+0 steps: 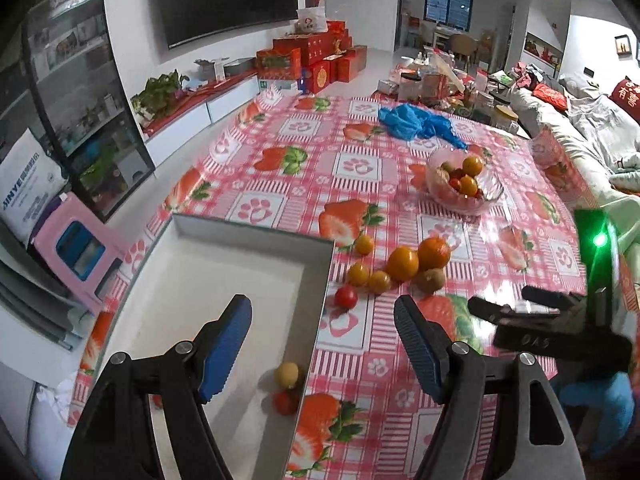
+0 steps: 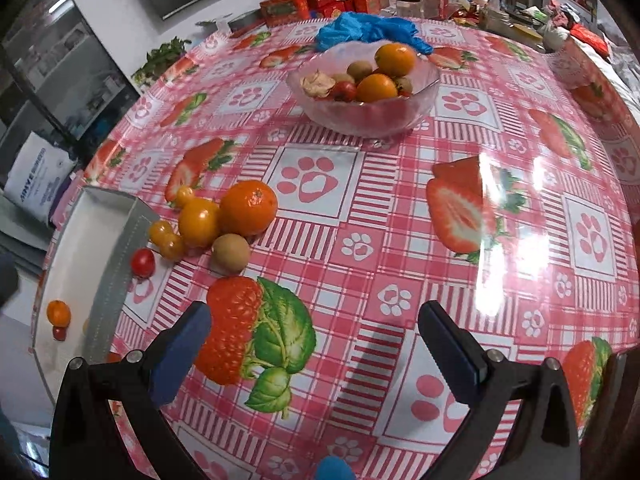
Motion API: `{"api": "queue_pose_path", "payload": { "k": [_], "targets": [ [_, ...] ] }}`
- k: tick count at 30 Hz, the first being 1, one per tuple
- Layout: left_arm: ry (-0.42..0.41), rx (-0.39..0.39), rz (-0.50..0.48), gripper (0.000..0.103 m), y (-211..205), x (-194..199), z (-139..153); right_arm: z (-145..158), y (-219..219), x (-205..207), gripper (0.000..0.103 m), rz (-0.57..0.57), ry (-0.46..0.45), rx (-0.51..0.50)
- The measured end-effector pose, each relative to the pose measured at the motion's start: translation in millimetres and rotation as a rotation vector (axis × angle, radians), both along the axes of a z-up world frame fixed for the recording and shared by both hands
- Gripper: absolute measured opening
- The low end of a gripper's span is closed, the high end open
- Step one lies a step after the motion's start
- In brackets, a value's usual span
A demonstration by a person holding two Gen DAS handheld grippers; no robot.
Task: Organize fruits
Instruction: 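Move both grippers back toward the loose fruit on the cloth, then grasp a kiwi with the right gripper while the left grasps a mandarin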
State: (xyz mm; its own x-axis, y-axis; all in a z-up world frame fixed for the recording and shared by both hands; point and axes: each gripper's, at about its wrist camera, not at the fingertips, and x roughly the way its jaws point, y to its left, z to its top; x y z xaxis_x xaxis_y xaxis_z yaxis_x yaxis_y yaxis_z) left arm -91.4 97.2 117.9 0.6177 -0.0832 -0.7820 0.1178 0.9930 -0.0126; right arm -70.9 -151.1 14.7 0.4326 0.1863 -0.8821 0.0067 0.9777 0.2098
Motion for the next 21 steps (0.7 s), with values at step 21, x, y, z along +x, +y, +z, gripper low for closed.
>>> {"api": "queue_pose_path", "payload": {
  "k": [21],
  "targets": [
    [0.163, 0.029, -0.122, 0.075, -37.9, -2.6, -90.9, -20.3, 33.9, 6.5, 0.103, 0.107, -0.038, -0.204]
  ]
}}
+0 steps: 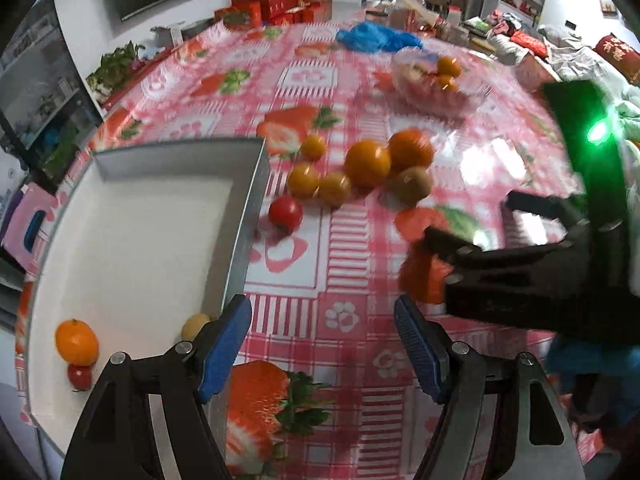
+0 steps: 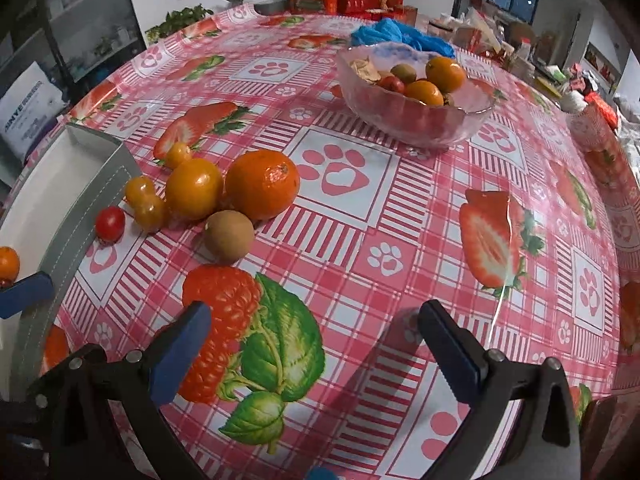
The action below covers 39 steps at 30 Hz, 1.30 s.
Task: Organize fruits
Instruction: 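Grasp a kiwi with the right gripper while the left grasps a mandarin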
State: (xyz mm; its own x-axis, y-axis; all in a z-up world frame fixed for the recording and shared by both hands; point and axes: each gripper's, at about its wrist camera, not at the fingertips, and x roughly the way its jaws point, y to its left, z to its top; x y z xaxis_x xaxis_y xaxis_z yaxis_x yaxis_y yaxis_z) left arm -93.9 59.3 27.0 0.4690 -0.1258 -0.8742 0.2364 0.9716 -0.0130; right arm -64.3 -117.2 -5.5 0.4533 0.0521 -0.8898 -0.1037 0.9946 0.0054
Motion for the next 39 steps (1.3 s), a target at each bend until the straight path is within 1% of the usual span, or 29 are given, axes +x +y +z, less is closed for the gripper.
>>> {"api": "queue_pose_path", "payload": {
  "k": [3, 5, 7, 8, 10, 11, 13, 14, 16, 17, 18, 22, 26, 28, 36, 39],
  "targets": [
    [-0.038, 0.044, -0.021, 0.075, -2.5, 0.6, -1.2, 2.3, 6.2, 4.7, 0.101, 0.009, -0.017, 0.033],
    [-0.052, 0.060, -0.030, 0.075, -2.7, 2.4, -2.3, 3.4, 13.0, 9.8, 0.096, 0.020, -0.028, 0.044],
    [-0.073, 0.085, -0.029, 0.075, -1.6, 4.9, -4.3, 4.7, 20.8, 14.5, 0.087, 0.034, -0.038, 0.036],
    [-0.080, 0.094, -0.030, 0.075, -0.3, 7.1, -4.9, 5.3, 24.7, 16.7, 0.084, 0.040, -0.042, 0.032],
    [-0.092, 0.104, -0.033, 0.075, 2.1, 9.8, -5.5, 6.6, 31.1, 19.8, 0.075, 0.050, -0.049, 0.031],
    [-0.097, 0.108, -0.033, 0.075, 4.3, 12.6, -5.7, 7.4, 33.9, 20.7, 0.072, 0.056, -0.053, 0.030],
    [-0.105, 0.104, -0.039, 0.075, 7.1, 16.1, -5.3, 8.5, 37.2, 20.8, 0.061, 0.059, -0.060, 0.025],
    [-0.108, 0.103, -0.042, 0.075, 7.1, 17.6, -5.3, 8.7, 37.4, 20.3, 0.058, 0.058, -0.064, 0.026],
    [-0.116, 0.102, -0.047, 0.075, 6.5, 21.0, -5.8, 9.6, 35.6, 19.4, 0.036, 0.053, -0.074, 0.030],
    [-0.117, 0.103, -0.046, 0.075, 5.5, 21.8, -5.9, 10.4, 33.4, 18.9, 0.031, 0.053, -0.076, 0.047],
    [-0.119, 0.102, -0.043, 0.075, 4.3, 23.7, -5.8, 11.0, 30.8, 18.4, 0.029, 0.051, -0.075, 0.062],
    [-0.102, 0.094, -0.036, 0.075, -1.2, 30.1, -6.5, 14.9, 15.3, 12.2, 0.029, 0.046, -0.076, 0.141],
    [-0.084, 0.060, -0.037, 0.075, -6.4, 34.0, -6.1, 21.4, -2.3, -0.8, 0.029, 0.033, -0.088, 0.175],
    [-0.091, 0.073, -0.043, 0.075, -12.9, 36.3, -4.9, 23.7, -10.9, -7.2, 0.029, 0.019, -0.090, 0.189],
    [-0.121, 0.059, -0.083, 0.075, -42.9, 52.2, 7.8, 27.0, -33.6, -28.8, 0.029, -0.021, -0.089, 0.246],
    [-0.113, 0.075, -0.097, 0.075, -54.3, 64.6, 5.0, 27.9, -38.8, -34.5, 0.029, -0.030, -0.087, 0.260]
  ]
}}
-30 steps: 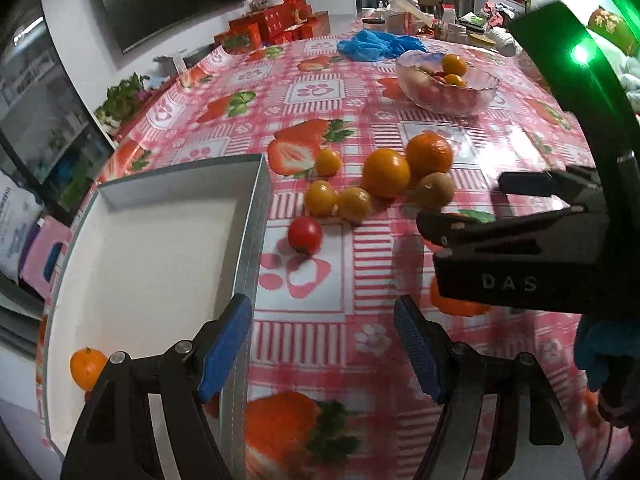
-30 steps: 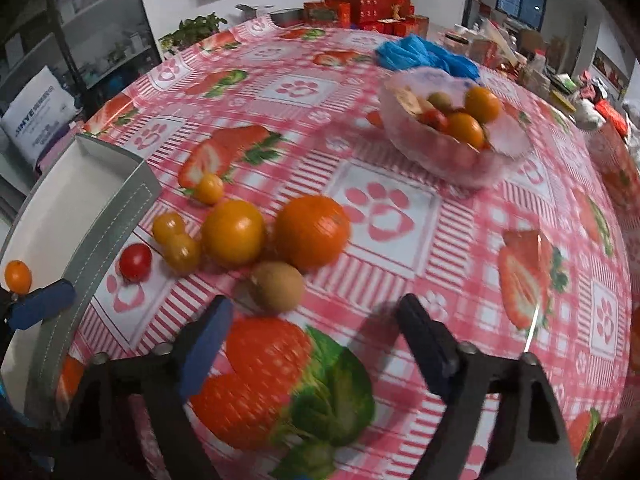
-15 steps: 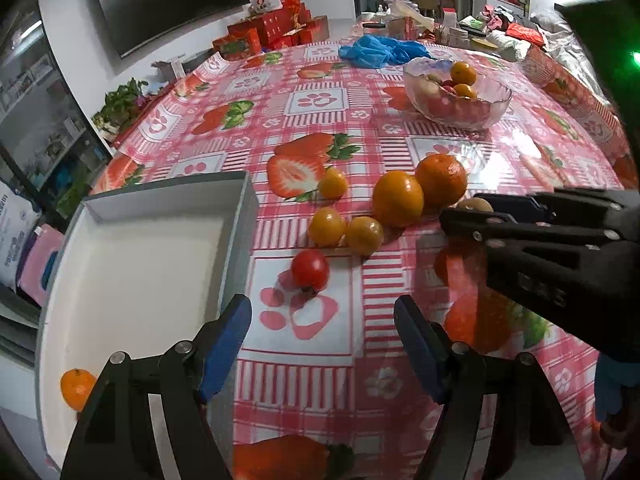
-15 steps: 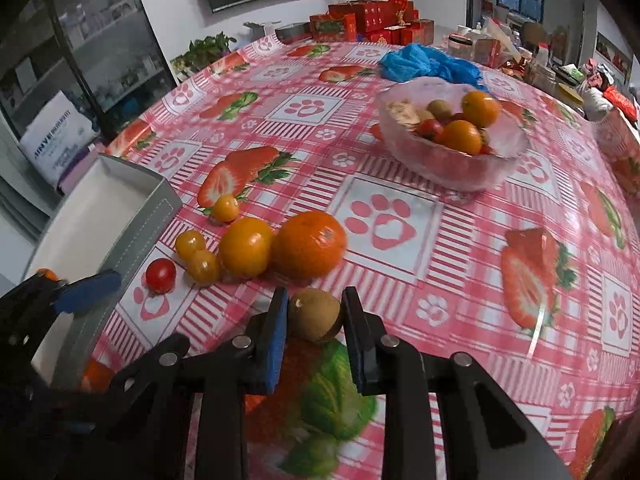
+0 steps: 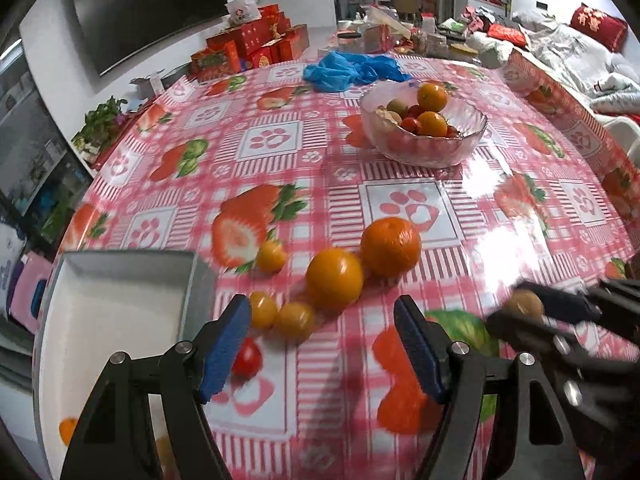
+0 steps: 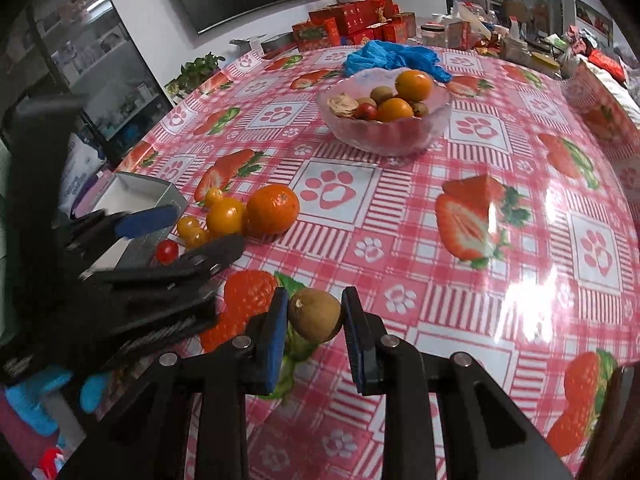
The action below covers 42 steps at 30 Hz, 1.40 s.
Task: Organize fruits
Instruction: 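Grasp a kiwi with the right gripper while the left grasps a mandarin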
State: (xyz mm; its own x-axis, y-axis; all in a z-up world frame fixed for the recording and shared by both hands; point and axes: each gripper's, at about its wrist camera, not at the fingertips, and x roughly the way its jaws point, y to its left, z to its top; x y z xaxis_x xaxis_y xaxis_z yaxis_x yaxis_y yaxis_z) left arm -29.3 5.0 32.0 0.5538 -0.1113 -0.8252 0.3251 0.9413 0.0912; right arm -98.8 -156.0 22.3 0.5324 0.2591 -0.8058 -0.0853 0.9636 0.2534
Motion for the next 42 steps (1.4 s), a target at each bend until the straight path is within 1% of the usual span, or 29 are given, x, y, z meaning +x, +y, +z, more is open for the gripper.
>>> {"api": "queue_pose_path", "payload": {
  "k": [3, 5, 8, 11, 13, 17, 23, 30, 36, 42],
  "targets": [
    [0.033, 0.006, -0.001, 0.075, -6.7, 12.0, -9.0, 1.5, -4.9, -5.2, 0.029, -0.008, -0.002, 0.013],
    [0.020, 0.022, -0.009, 0.075, -11.6, 13.7, -11.1, 1.8, -7.8, -7.1, 0.029, -0.013, -0.001, 0.021],
    [0.024, 0.028, -0.022, 0.074, -18.1, 16.8, -12.2, 2.2, -10.1, -9.5, 0.029, -0.016, -0.001, 0.028],
    [0.059, 0.029, -0.024, 0.049, -21.5, 21.1, -18.5, 2.7, -12.5, -12.3, 0.029, -0.021, -0.001, 0.034],
    [0.064, -0.003, -0.027, 0.036, -19.5, 21.4, -18.9, 3.3, -14.3, -14.8, 0.029, -0.025, -0.001, 0.034],
    [0.086, -0.055, -0.019, 0.036, -13.9, 18.5, -19.0, 2.9, -17.1, -20.7, 0.029, -0.033, 0.001, 0.031],
    [0.067, -0.076, -0.016, 0.036, -4.8, -7.0, -10.9, -2.1, -17.9, -31.5, 0.029, -0.038, 0.012, 0.033],
    [0.037, -0.061, -0.033, 0.036, 2.9, -57.5, -5.5, -3.4, -12.9, -46.3, 0.029, -0.025, 0.015, 0.029],
    [0.050, -0.088, -0.020, 0.036, 20.2, -95.1, -6.3, -2.1, -10.0, -57.1, 0.029, -0.023, 0.014, 0.026],
    [0.060, -0.082, 0.009, 0.036, 37.0, -118.5, -11.5, -6.0, -0.1, -65.4, 0.029, -0.011, 0.026, 0.019]
  ]
}}
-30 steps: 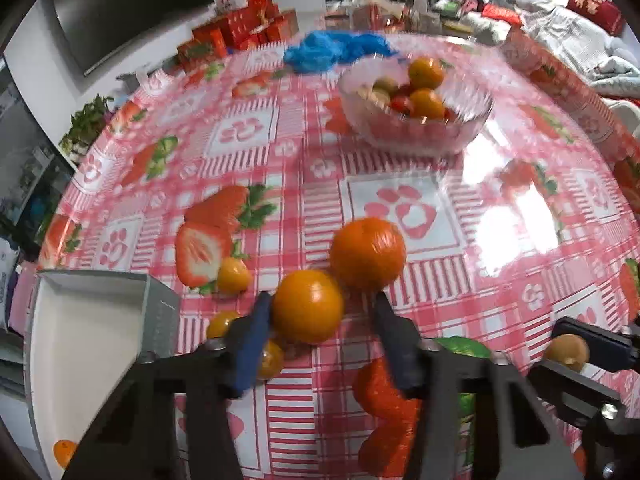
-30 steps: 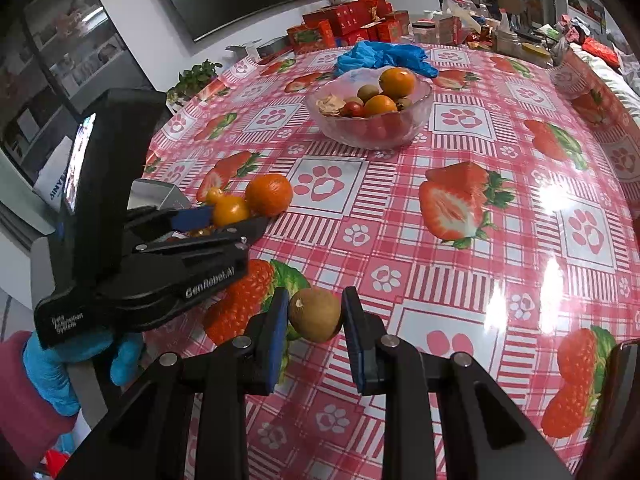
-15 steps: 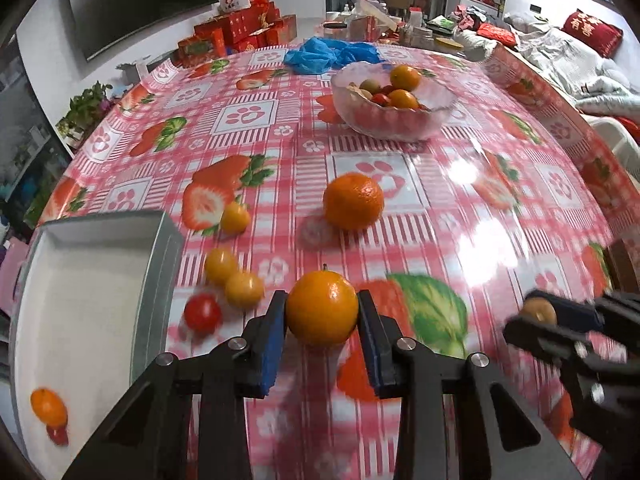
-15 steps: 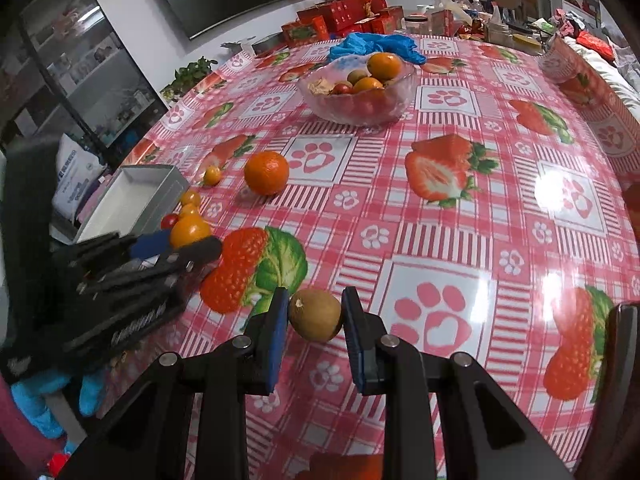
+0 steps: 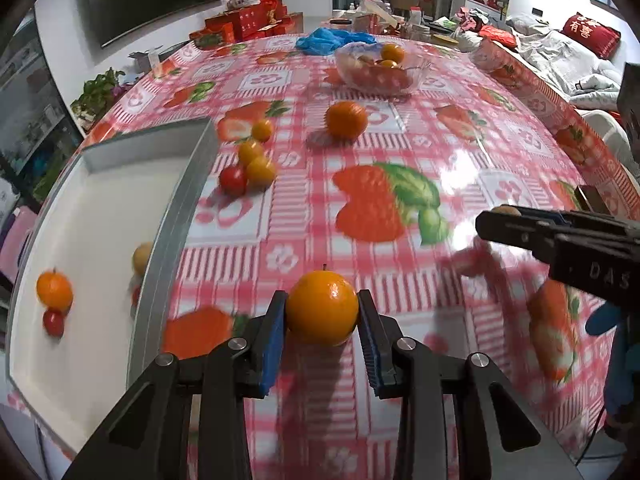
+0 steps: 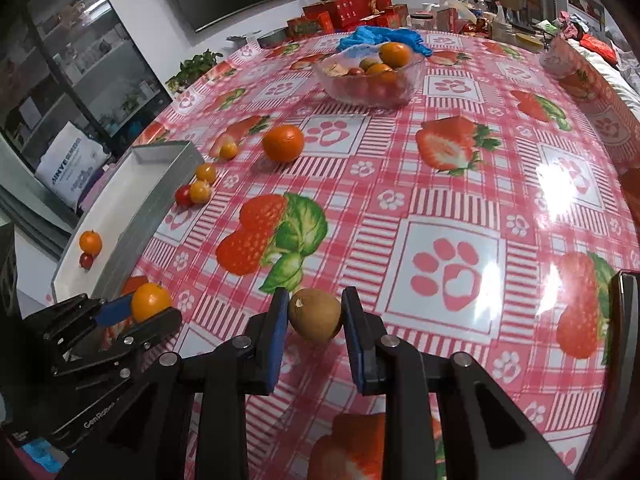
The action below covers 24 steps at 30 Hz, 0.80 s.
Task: Organize fruits
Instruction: 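Grasp a kiwi with the right gripper while the left grasps a mandarin, then carry kiwi and mandarin over the white tray and open both grippers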
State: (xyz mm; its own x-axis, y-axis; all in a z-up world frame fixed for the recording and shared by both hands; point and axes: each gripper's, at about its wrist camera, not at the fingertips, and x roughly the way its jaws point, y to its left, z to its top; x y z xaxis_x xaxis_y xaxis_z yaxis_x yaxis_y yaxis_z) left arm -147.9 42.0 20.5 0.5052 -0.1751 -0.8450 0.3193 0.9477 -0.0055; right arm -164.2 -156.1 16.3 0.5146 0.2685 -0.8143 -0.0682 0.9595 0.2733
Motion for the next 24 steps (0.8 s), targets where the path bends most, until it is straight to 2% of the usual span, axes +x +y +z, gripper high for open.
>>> {"api": "queue_pose_path", "payload": {
  "k": [11, 17, 24],
  "targets": [
    [0.008, -0.042, 0.040, 0.036, 24.0, -12.9, -1.4, 1.3, 19.0, -1.6, 0.029, 0.034, 0.015, -0.011],
    [-0.027, -0.069, 0.047, 0.036, 34.1, -16.3, 13.2, 5.9, 33.8, 4.3, 0.029, 0.063, 0.022, -0.015],
    [-0.085, -0.088, 0.099, 0.036, 61.8, -10.4, 34.8, 16.9, 69.0, 19.6, 0.029, 0.128, 0.007, -0.036]
  ]
}}
